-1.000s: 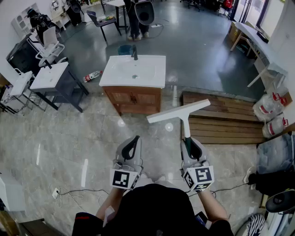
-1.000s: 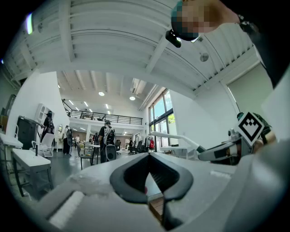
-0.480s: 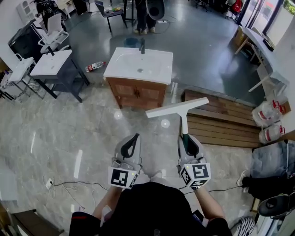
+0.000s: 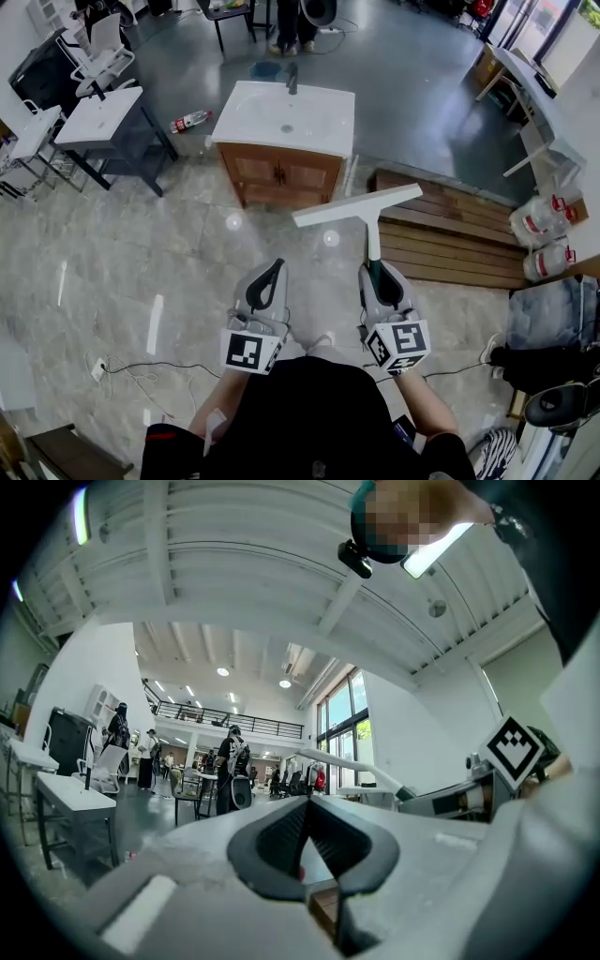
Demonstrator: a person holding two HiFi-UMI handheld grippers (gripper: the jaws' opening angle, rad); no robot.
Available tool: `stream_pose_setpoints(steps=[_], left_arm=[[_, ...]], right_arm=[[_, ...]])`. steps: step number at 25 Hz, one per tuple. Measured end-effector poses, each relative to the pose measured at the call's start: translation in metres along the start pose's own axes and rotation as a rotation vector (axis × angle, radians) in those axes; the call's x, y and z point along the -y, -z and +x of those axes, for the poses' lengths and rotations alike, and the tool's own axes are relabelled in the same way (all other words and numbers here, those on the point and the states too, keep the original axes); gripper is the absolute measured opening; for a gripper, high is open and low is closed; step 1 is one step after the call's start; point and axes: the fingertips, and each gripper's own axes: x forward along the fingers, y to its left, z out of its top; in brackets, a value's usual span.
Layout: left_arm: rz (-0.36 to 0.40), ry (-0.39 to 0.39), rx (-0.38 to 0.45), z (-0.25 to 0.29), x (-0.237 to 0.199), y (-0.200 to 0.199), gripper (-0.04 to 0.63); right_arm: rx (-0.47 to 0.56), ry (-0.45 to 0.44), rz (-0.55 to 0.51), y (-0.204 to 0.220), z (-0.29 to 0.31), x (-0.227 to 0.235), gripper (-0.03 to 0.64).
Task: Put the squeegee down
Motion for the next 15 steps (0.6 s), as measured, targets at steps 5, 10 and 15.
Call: stream_pose_setpoints(steps=[5,10,15], left_arm=[[0.029,0.024,0.038,-0.004,-0.013,-0.002,0.002],[0.035,0.036,0.033,-0.005,-0.027,-0.004,0.002],[0.029,0.046,0.023,0.003,-0.036,-0.003,0.002]], right_arm=[[0.014,0.015,-0.012,0.003,0.009,-0.013,0.097],[0.036,0.024,-0.023,-0.004,0.015,-0.026,0.097],[0.031,0.037,-0.028,-0.006,0.025,-0.024,0.097]])
